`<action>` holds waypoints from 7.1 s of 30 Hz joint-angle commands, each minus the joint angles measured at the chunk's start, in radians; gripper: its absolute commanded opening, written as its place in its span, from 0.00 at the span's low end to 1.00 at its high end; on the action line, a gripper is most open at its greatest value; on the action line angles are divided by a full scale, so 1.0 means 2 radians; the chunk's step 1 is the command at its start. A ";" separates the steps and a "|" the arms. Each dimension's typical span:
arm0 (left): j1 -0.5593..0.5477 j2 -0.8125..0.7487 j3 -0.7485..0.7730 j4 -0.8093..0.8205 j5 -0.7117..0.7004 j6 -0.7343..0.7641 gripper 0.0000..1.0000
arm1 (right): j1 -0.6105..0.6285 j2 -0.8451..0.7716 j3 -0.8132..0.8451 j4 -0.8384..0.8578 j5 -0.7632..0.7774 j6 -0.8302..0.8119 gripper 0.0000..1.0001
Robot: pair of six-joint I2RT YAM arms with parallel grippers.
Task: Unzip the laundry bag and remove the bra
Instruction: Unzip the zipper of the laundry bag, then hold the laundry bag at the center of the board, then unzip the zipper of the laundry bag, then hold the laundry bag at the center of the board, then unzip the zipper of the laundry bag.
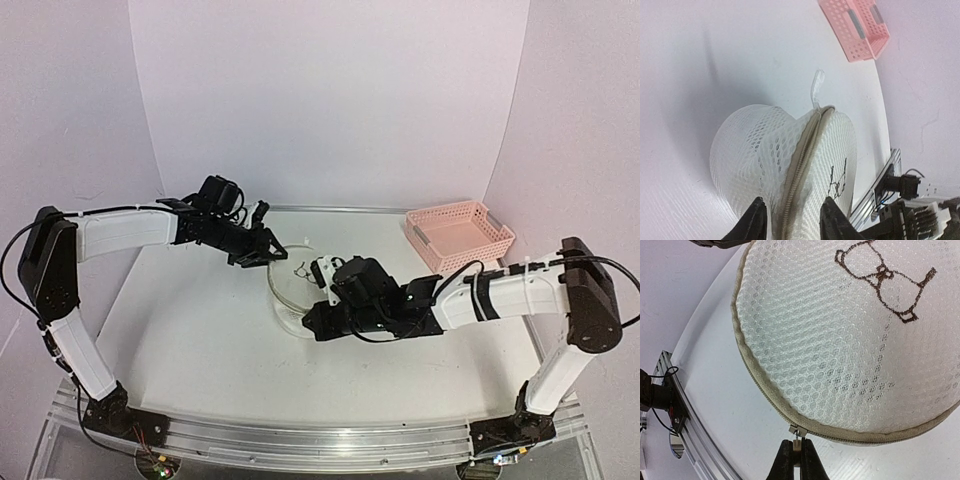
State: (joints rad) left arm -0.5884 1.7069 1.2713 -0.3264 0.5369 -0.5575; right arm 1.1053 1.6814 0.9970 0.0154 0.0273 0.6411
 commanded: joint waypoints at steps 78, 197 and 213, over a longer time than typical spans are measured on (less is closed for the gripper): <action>-0.023 -0.083 -0.209 0.229 -0.003 -0.216 0.00 | 0.003 0.035 0.052 0.033 -0.046 0.013 0.00; -0.069 -0.082 -0.143 0.112 -0.036 -0.122 0.00 | 0.015 0.022 0.030 0.050 -0.035 -0.006 0.00; -0.069 -0.108 -0.150 0.134 -0.024 -0.118 0.00 | 0.015 -0.018 -0.031 0.015 0.031 -0.012 0.00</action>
State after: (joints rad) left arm -0.7330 1.5364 0.9432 -0.1066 0.4793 -0.8093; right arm 1.1294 1.6974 0.9596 0.0792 0.0254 0.6338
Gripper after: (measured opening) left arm 0.031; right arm 0.041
